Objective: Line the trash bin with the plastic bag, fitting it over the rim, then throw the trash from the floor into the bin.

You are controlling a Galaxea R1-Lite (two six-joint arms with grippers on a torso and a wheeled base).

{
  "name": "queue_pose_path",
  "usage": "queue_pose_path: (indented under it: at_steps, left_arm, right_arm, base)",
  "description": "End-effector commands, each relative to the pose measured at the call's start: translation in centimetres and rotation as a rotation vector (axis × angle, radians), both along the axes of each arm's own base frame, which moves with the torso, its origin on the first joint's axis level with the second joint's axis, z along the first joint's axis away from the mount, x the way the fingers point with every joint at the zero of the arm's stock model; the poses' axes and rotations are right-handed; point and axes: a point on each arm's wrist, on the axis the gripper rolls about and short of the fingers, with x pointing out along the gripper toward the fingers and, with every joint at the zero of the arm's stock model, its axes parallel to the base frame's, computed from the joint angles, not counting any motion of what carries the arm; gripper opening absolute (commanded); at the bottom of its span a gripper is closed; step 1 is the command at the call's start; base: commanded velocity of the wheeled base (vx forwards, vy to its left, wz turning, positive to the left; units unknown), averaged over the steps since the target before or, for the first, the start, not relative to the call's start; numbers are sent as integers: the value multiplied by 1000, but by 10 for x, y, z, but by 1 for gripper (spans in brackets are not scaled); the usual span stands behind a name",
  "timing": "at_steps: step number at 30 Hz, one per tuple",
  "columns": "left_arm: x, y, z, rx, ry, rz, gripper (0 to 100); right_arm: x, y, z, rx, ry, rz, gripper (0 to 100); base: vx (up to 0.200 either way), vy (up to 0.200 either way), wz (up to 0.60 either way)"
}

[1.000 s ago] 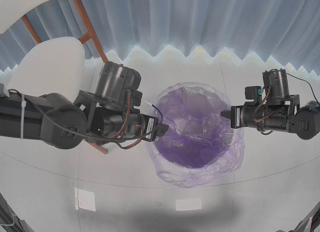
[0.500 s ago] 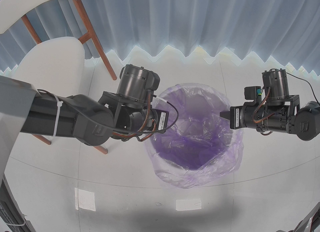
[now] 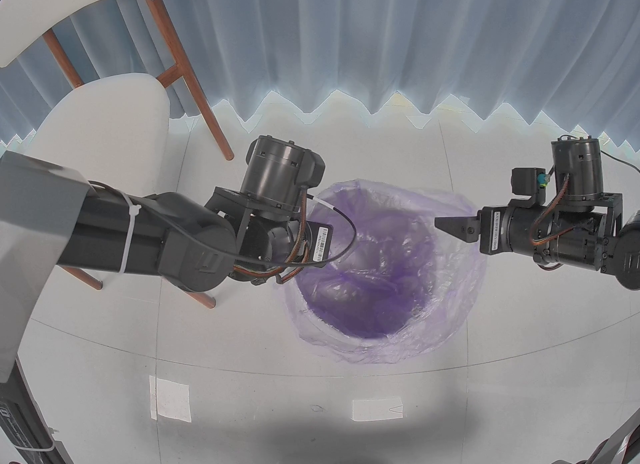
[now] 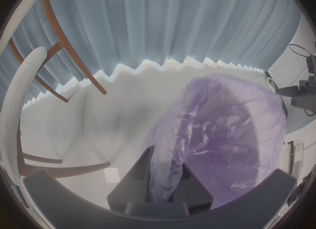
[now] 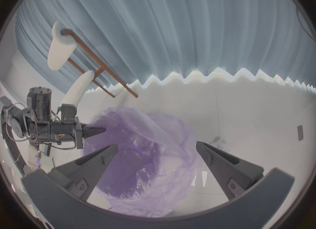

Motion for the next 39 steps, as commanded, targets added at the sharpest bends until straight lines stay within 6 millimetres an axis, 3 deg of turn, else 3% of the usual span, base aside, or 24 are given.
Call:
queue_pose_path:
  at_steps: [1, 6, 10, 15, 18, 24, 34, 35, 39]
  left_arm:
    - [4, 8, 5, -10, -12, 29, 0]
    - [7, 30, 21, -32, -38, 78, 0]
    - [9, 35, 28, -54, -53, 97, 0]
    - [1, 51, 53, -106, -103, 128, 0]
    - [-2, 59, 63, -122, -124, 142, 0]
    - [-12, 68, 78, -137, -146, 148, 0]
    - [-17, 66, 79, -139, -140, 136, 0]
    - [-19, 67, 82, -145, -146, 136, 0]
    - [-21, 68, 84, -147, -150, 136, 0]
  right_arm:
    - [-11, -29, 19, 35, -55, -81, 100]
    - [-22, -39, 21, 237, 34, -122, 100]
    - [-25, -40, 0, 264, 131, -150, 100]
    - [-42, -30, -30, 318, 292, -122, 100]
    - [-44, -25, -34, 383, 345, -128, 100]
    - [-38, -4, -41, 451, 381, -89, 100]
    - [-1, 18, -56, 481, 331, -73, 100]
    - [4, 19, -57, 487, 323, -78, 0]
    - [12, 23, -56, 491, 313, -73, 0]
  base:
    - [0, 0, 0]
    - [0, 0, 0]
    - [0, 0, 0]
    - [0, 0, 0]
    - [0, 0, 0]
    - [0, 0, 0]
    - [0, 0, 0]
    - [0, 0, 0]
    - [0, 0, 0]
